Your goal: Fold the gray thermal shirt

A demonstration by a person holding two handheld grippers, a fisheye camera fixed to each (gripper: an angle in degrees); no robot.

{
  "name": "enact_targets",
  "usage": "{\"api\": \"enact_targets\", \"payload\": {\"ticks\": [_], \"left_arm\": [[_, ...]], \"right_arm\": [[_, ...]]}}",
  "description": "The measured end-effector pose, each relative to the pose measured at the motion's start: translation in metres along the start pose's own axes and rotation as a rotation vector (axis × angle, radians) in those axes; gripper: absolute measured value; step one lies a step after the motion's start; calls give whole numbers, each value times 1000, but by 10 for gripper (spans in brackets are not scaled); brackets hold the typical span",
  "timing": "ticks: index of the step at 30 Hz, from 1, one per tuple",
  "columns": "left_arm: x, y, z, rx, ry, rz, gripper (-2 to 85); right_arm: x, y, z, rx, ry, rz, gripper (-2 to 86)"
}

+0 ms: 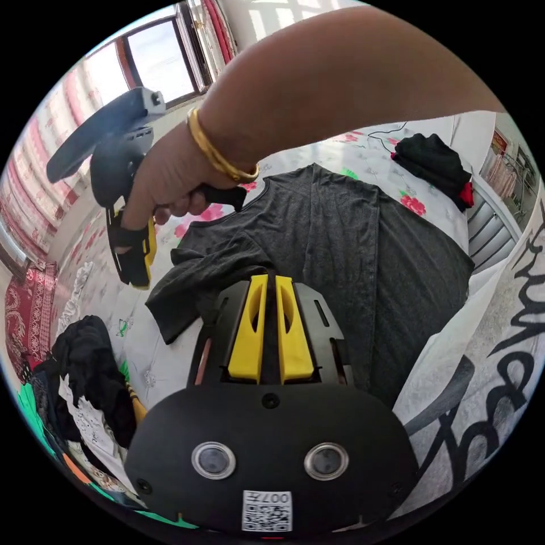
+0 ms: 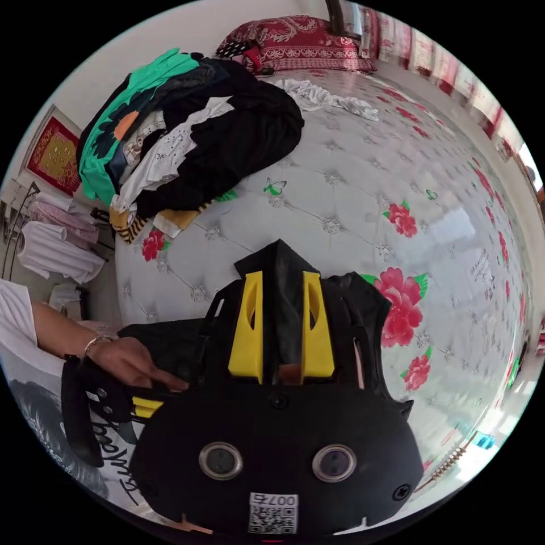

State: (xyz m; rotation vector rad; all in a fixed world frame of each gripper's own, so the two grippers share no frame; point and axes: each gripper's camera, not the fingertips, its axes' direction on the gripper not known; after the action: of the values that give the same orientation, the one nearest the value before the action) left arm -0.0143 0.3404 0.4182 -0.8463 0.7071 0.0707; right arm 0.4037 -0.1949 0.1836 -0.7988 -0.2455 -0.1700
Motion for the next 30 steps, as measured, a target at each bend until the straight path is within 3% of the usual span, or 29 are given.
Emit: {"api": "enact_targets", "payload": {"ticks": [4,6,7,9,14,17,19,24,26,30], "left_arm": [[2,9,11,-49,19,-12,22],[2,11,19,-74,45,-20,28],[3,12,23,-83,48,-10,31],[7,14,31,-99,44,19,31],[5,18,52,-197,-90,18,15],[-6,20,53,-200,-101,-24,17],[-17,22,53,-215,-115,-75,32],[-46,33,45,-217,-78,-214,79],[-54,38,44,-232,-60,-267,74],[-68,48,36,-252,-63,-345,30]], "right_arm": [[-17,-47,43,-116,108,-95,68],[-14,-57,74,-257,101,-104,55],[-7,-59,68,-221,43,-93,41],[5,-61,37,-105,48,-57,20],[38,-7,-136,459,-3,-11,0],[59,68,-207,681,-62,31,-1],[68,117,-223,723,-72,62,-1],[85,231,-172,488,-123,307,3],[89,279,-106,237,-188,499,9],[73,325,-50,30,-168,652,23]]}}
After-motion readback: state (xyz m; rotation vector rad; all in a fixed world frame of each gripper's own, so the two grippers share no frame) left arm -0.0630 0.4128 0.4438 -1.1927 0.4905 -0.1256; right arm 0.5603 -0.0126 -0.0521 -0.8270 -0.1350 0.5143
